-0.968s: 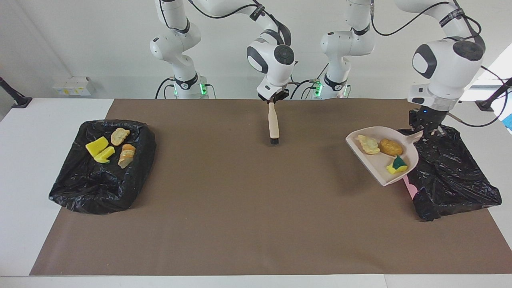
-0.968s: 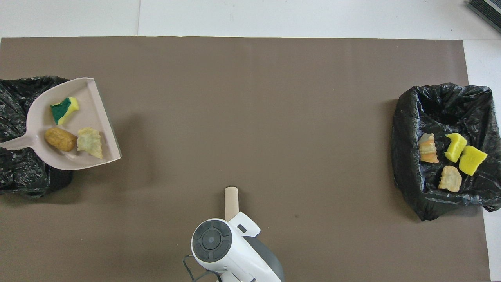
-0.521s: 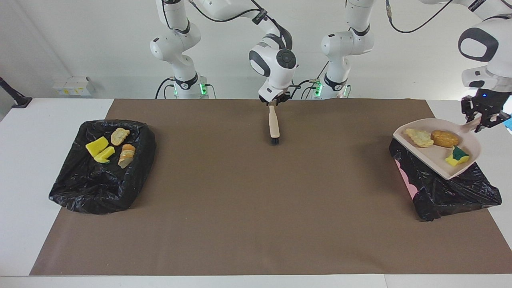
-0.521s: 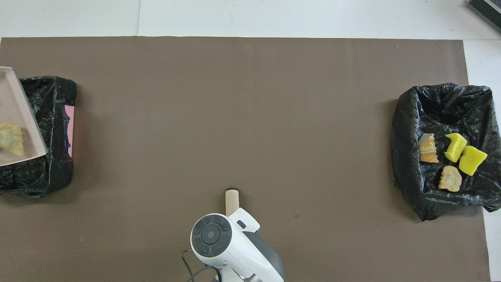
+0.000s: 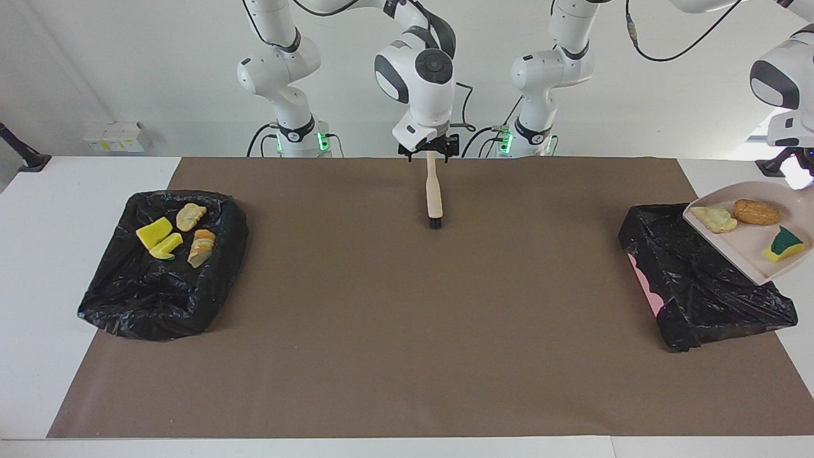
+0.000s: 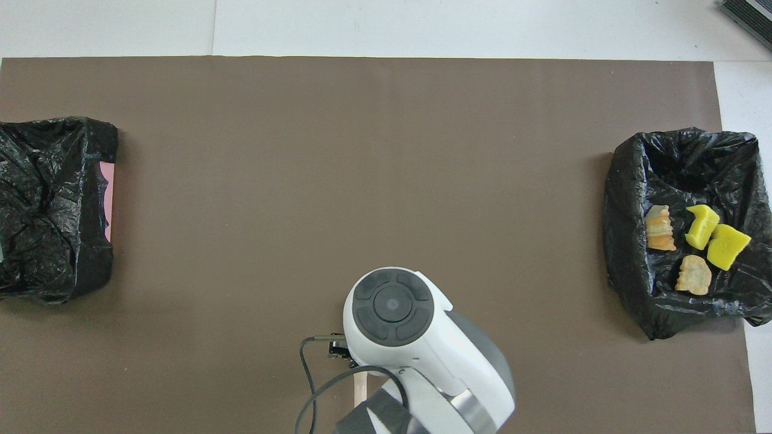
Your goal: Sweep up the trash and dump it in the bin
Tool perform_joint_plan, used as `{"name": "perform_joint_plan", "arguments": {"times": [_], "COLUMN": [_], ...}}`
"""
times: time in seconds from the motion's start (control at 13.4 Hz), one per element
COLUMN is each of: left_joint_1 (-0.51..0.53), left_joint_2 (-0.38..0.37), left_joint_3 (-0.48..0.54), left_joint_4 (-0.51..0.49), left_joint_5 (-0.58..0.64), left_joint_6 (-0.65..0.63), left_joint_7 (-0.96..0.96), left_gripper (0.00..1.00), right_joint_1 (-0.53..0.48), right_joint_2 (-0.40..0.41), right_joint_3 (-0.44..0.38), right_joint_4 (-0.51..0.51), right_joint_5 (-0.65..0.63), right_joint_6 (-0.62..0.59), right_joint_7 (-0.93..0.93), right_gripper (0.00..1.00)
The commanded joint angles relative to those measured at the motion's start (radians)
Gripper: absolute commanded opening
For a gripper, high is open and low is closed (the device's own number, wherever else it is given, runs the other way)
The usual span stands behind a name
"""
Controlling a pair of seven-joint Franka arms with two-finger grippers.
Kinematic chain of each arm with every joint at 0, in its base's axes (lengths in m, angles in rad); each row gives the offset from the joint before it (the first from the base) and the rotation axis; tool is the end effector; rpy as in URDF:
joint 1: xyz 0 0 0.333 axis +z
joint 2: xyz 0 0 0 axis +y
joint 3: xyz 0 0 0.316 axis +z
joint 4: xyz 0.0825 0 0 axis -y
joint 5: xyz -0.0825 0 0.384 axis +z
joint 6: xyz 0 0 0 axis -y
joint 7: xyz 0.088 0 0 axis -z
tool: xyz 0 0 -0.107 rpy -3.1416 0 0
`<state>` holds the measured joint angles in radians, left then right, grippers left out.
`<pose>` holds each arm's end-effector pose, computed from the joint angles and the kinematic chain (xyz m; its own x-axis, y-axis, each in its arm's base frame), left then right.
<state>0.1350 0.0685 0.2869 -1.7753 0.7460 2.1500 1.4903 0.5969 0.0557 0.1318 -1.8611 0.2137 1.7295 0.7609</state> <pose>0.5510 0.2730 0.5558 0.2087 -0.7277 -0.6534 -0.9735 -0.0906 -0.2100 0.4029 0.3842 0.4722 0.9568 -0.0792 -0.2797 -0.0881 -0.9959 -0.0191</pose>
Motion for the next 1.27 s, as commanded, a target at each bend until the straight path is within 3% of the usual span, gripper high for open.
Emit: {"name": "perform_joint_plan", "arguments": {"times": [0.0, 0.22, 0.52, 0.82, 0.97, 1.19], "left_joint_1": [-0.041, -0.064, -0.074, -0.124, -0.144, -0.146], "left_joint_2": [-0.006, -0.007, -0.006, -0.012, -0.021, -0.022], "left_joint_3": [0.006, 0.002, 0.000, -0.003, -0.005, -0.006], "left_joint_4": [-0.009, -0.001, 0.004, 0.019, 0.016, 0.017], "left_joint_5": [0.142, 0.278, 0.280, 0.291, 0.387, 0.391], "left_joint_6": [-0.001, -0.048, -0.062, -0.145, -0.165, -0.177], "left_joint_7": [-0.068, -0.148, -0.162, -0.169, -0.171, -0.171], "left_gripper": [0.00, 0.00, 0.00, 0.00, 0.00, 0.00], "right_joint_1": [-0.090, -0.193, -0.310, -0.440, -0.485, -0.529], "right_joint_2": [0.009, 0.009, 0.004, -0.008, -0.005, 0.001], "right_joint_3": [0.008, 0.009, 0.005, 0.005, 0.006, 0.006], "right_joint_4": [0.124, 0.235, 0.312, 0.338, 0.359, 0.369], "right_joint_5": [-0.017, -0.057, -0.140, -0.203, -0.232, -0.299], "right_joint_6": [-0.122, -0.209, -0.266, -0.269, -0.262, -0.248], "right_joint_7": [-0.073, -0.184, -0.429, -0.679, -0.735, -0.752], "right_gripper": [1.00, 1.00, 1.00, 1.00, 1.00, 1.00]}}
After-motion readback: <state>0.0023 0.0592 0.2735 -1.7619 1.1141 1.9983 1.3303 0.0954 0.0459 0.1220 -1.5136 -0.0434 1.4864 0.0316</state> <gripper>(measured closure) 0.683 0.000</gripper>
